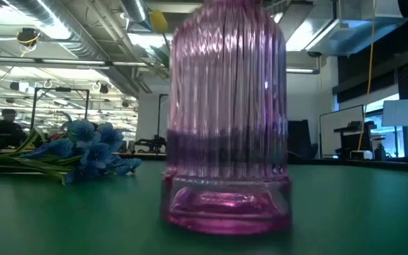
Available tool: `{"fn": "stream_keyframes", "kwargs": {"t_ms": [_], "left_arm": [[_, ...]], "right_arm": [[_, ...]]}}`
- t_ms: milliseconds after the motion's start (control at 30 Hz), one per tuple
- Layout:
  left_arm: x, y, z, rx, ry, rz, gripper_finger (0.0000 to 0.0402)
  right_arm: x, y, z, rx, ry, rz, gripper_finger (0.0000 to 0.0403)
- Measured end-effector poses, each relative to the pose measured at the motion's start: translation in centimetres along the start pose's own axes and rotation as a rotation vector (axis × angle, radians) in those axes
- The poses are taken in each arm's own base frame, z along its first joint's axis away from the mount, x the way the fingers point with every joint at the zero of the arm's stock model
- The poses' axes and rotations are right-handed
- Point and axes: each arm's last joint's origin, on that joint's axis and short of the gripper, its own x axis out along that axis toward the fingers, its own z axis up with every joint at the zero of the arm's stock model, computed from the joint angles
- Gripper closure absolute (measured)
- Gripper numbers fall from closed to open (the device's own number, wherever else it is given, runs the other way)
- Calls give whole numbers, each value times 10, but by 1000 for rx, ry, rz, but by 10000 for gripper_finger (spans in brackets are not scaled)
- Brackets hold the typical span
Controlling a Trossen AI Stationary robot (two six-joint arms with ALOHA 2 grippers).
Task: Sort flowers into vase by color
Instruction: Put the right blue flowers into the violet vase, then put the blue flowers into the violet vase
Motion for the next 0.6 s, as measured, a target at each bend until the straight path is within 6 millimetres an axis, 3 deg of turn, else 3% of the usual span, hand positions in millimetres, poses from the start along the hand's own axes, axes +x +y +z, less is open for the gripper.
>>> {"fn": "stream_keyframes", "kwargs": {"t_ms": [167, 300, 467, 600], "left_arm": [[25, 9, 2, 47, 48, 62, 236], [46, 21, 8, 82, 187, 115, 221], [65, 34, 17, 147, 221, 175, 189], [79, 44, 22, 212, 224, 204, 175]], "right_arm": [[0, -1, -7, 98, 74, -26, 364], [-1, -1, -2, 129, 90, -45, 286], [-8, -3, 14, 130, 224, -68, 177], [-22, -6, 34, 137, 354, -95, 111]]}}
